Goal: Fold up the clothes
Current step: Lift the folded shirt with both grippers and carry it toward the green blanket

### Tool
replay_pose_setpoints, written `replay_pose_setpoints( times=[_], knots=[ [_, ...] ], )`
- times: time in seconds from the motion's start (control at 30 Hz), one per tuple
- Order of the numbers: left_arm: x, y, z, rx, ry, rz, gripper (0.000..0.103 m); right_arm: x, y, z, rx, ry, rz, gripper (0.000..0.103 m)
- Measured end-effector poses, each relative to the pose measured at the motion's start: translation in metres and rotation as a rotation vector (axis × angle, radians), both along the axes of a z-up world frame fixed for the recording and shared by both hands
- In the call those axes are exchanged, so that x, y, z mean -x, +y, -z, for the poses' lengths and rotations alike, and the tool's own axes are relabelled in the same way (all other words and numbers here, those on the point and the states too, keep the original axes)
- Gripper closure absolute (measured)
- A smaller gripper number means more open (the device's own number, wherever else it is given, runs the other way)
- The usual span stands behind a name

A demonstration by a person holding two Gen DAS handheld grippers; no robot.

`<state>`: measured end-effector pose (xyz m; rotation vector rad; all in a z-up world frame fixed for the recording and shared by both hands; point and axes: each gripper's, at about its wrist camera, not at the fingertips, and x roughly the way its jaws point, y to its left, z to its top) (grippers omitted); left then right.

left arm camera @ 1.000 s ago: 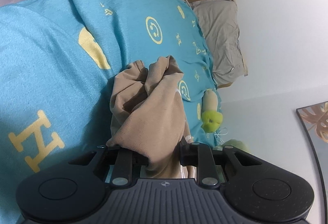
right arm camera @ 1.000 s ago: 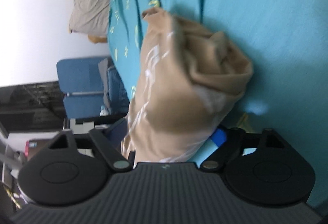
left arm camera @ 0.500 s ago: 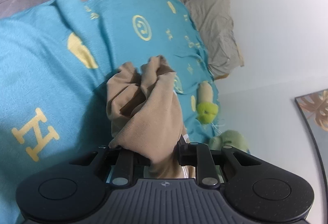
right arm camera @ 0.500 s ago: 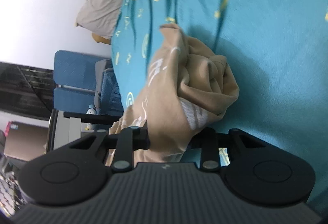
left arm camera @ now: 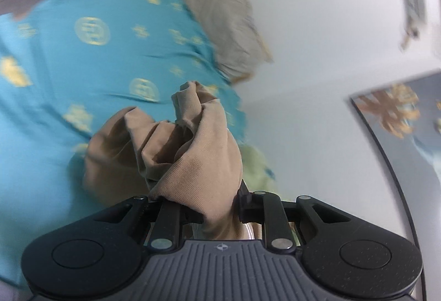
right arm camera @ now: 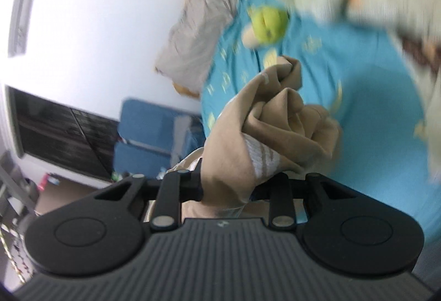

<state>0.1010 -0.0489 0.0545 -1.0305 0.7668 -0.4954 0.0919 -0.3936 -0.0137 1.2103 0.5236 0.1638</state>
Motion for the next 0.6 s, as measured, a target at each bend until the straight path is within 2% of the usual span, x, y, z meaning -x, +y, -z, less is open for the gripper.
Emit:
replay_pose_setpoints(
  times=[0.17,0.3,0.4,0.5,0.6],
  knots=[
    [-0.041,-0.124,-0.067,0.045,-0.091,0.145,0.082,-0.004,-0.103,-0.083,0.102,-0.089,0.118,0.072],
    [-0.07,-0.238,-0.121,0.158,-0.161,0.278,0.082,-0.003,-0.183,-0.165,0.263,-0.187,0.253,0.072],
    [-0.083,-0.317,-0.147,0.218,-0.242,0.38,0.081,0.008,-0.226,-0.213,0.414,-0.255,0.362,0.072],
    [-0.081,-0.382,-0.144,0.194,-0.322,0.462,0.078,0.02,-0.255,-0.225,0.548,-0.261,0.439,0.072],
    [-0.073,-0.425,-0.109,0.108,-0.344,0.542,0.077,0.024,-0.271,-0.19,0.611,-0.187,0.483,0.072]
  ],
)
